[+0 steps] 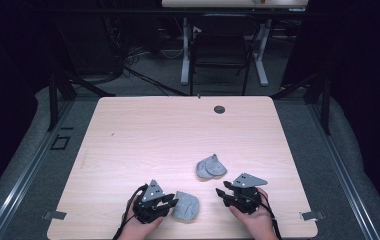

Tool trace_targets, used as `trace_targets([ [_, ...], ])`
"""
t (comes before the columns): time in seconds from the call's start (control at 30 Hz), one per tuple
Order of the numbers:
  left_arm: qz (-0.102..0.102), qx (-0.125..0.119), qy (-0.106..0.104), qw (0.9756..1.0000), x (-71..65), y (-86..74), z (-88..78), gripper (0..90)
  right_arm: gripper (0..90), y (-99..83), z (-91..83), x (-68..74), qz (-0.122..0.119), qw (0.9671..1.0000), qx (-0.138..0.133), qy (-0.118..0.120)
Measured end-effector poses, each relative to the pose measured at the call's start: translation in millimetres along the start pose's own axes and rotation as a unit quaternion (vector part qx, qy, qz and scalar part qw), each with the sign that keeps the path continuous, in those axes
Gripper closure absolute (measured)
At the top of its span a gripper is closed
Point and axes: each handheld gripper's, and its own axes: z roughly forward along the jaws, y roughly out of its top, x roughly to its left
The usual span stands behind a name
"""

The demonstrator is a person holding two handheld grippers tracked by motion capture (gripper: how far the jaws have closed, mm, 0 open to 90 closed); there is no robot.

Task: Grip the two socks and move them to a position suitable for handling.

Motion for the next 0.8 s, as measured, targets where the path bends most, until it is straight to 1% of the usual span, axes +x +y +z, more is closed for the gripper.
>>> trace_targets([
  [0.03, 0.004, 0.003, -0.004, 1.0000, -1.9, -0.2, 1.4, 79.3, 58.1, 0.0, -0.3, -0.1, 0.001, 1.0000, -0.002, -0.001],
  [0.07, 0.007, 0.006, -0.007, 0.9999, -3.7, -0.4, 2.6, 79.3, 58.1, 0.0, -0.3, -0.1, 0.001, 1.0000, -0.002, -0.001],
  [0.1, 0.017, 0.013, -0.006, 0.9998, -6.4, -1.2, 5.3, 82.3, 58.1, -0.2, -0.8, -0.6, 0.002, 1.0000, -0.001, -0.001],
  [0.13, 0.018, 0.015, -0.007, 0.9997, -7.2, -1.6, 6.5, 83.7, 58.1, -0.3, -0.7, -0.8, 0.004, 1.0000, -0.001, -0.001],
  [0.27, 0.017, 0.022, -0.007, 0.9996, -8.0, -3.4, 11.2, 85.6, 58.1, -0.2, -1.3, -1.4, 0.004, 1.0000, -0.002, -0.002],
  [0.33, 0.010, 0.025, -0.007, 0.9996, -8.7, -4.5, 13.8, 87.2, 58.1, -0.5, -0.8, -0.8, 0.008, 0.9999, -0.007, -0.001],
  [0.37, 0.003, 0.026, -0.005, 0.9996, -9.6, -5.0, 15.3, 87.4, 58.1, -0.5, -0.8, -0.8, 0.008, 0.9999, -0.007, -0.001],
  [0.4, 0.001, 0.029, -0.003, 0.9996, -10.3, -5.3, 16.5, 87.4, 58.1, -0.3, -1.2, -1.1, 0.005, 1.0000, -0.004, -0.001],
  [0.53, -0.011, 0.026, 0.008, 0.9996, -12.5, -3.8, 19.7, 86.3, 57.7, -0.6, -1.1, -2.0, 0.005, 1.0000, -0.003, -0.001],
  [0.6, -0.011, 0.026, 0.009, 0.9995, -12.1, -2.6, 19.6, 85.3, 57.5, -0.7, -1.1, -2.1, 0.006, 1.0000, -0.004, 0.001],
  [0.67, -0.013, 0.021, 0.010, 0.9997, -12.6, 0.8, 18.8, 83.7, 57.1, -1.0, -1.1, -2.4, 0.007, 1.0000, -0.006, -0.001],
  [0.7, -0.015, 0.017, 0.009, 0.9997, -13.2, 3.0, 17.9, 83.3, 56.8, -1.1, -1.0, -2.5, 0.008, 0.9999, -0.007, -0.001],
  [0.73, -0.013, 0.010, 0.002, 0.9999, -15.8, 8.1, 16.6, 82.6, 56.6, -1.3, -1.0, -3.0, 0.008, 0.9999, -0.008, -0.002],
  [0.8, -0.013, 0.005, -0.001, 0.9999, -17.9, 10.6, 16.6, 82.0, 56.5, -1.4, -1.0, -3.1, 0.008, 0.9999, -0.008, -0.002],
])
